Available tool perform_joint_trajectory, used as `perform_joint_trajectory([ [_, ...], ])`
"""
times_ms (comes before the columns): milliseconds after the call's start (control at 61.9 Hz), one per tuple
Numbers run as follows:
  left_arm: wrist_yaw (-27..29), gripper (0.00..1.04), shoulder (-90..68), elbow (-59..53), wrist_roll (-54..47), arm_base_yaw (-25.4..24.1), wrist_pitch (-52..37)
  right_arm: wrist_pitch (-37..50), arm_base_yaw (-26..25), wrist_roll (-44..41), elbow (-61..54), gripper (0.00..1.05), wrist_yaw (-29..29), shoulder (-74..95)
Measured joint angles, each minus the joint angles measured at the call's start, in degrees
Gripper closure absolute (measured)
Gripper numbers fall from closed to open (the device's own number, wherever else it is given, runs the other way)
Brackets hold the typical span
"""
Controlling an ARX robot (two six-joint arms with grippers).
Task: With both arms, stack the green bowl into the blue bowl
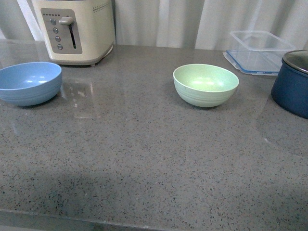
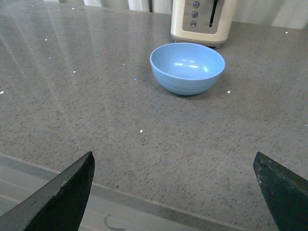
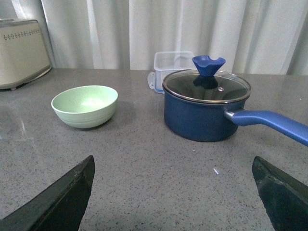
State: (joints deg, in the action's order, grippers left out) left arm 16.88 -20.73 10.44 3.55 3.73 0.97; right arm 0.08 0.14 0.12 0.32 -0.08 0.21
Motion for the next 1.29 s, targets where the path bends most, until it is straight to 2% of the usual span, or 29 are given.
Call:
perform_joint_trajectory([
  [113, -4.1, 0.07, -11.2, 6.0, 2.8, -3.9, -4.9, 0.0, 0.0, 0.0, 0.0, 0.10, 0.0, 0.0],
  [291, -8.8, 0.07, -26.7, 16.0, 6.8, -7.6, -6.3, 0.0, 0.0, 0.0, 0.0, 0.10, 0.0, 0.0],
  [808, -11.1, 0.07, -54.2, 34.1, 12.7, -11.2, -7.2, 0.0, 0.0, 0.0, 0.0, 0.10, 0.0, 0.0],
  [1293, -10.9, 0.07, -74.4, 49.5, 20.5, -11.9, -1.1, 0.0, 0.0, 0.0, 0.0, 0.10, 0.0, 0.0],
])
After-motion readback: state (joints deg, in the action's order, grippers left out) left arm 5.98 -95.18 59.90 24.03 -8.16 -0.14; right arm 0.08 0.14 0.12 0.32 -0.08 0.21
